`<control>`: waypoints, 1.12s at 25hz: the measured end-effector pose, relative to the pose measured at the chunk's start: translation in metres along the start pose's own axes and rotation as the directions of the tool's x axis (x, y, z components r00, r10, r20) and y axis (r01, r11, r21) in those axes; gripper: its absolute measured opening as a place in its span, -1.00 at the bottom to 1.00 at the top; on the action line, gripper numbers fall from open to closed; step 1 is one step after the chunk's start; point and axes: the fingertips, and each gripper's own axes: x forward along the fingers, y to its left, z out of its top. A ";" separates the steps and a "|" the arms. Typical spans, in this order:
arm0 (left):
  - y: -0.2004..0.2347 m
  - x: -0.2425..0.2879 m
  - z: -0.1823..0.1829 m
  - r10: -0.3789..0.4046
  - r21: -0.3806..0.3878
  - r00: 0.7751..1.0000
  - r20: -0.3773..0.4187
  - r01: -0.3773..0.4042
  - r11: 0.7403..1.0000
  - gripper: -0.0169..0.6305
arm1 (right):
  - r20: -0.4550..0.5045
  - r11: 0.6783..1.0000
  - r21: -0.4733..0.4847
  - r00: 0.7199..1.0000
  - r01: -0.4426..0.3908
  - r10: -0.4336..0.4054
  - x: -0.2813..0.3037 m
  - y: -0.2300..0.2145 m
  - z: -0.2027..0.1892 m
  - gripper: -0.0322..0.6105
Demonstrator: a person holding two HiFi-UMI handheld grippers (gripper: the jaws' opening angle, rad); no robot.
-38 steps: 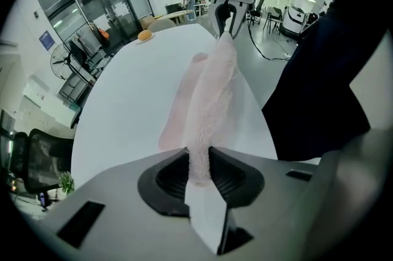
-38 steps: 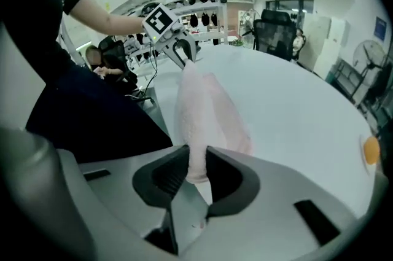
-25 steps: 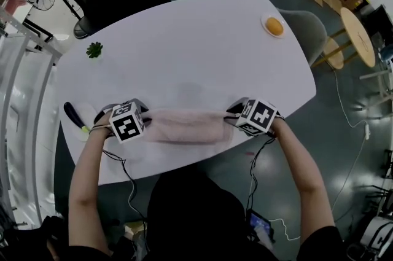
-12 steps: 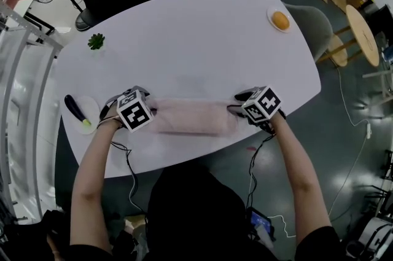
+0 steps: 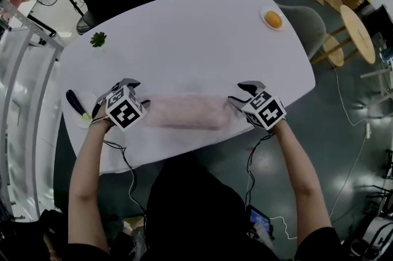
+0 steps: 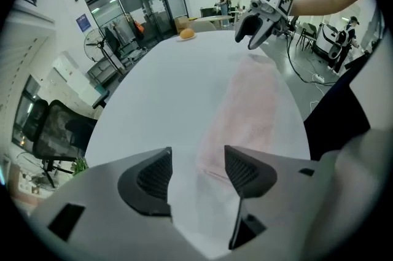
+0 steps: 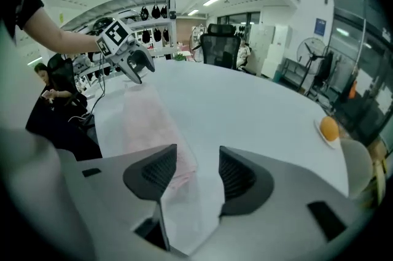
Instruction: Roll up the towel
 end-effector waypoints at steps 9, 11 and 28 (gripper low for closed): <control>-0.072 -0.028 0.004 -0.129 0.133 0.991 0.018 0.126 0.983 0.04 | -0.022 0.971 -0.229 0.998 -0.063 0.060 -0.024 0.068 -0.013 -0.13; -0.088 -0.016 -0.009 -0.145 0.175 0.989 -0.035 0.149 0.973 0.08 | -0.065 0.953 -0.288 0.995 -0.093 0.078 -0.016 0.083 -0.027 -0.08; -0.085 0.014 -0.030 0.073 0.229 0.994 -0.086 -0.052 0.972 -0.65 | -0.179 0.738 -0.674 0.965 0.022 -0.192 0.030 0.035 -0.046 -0.50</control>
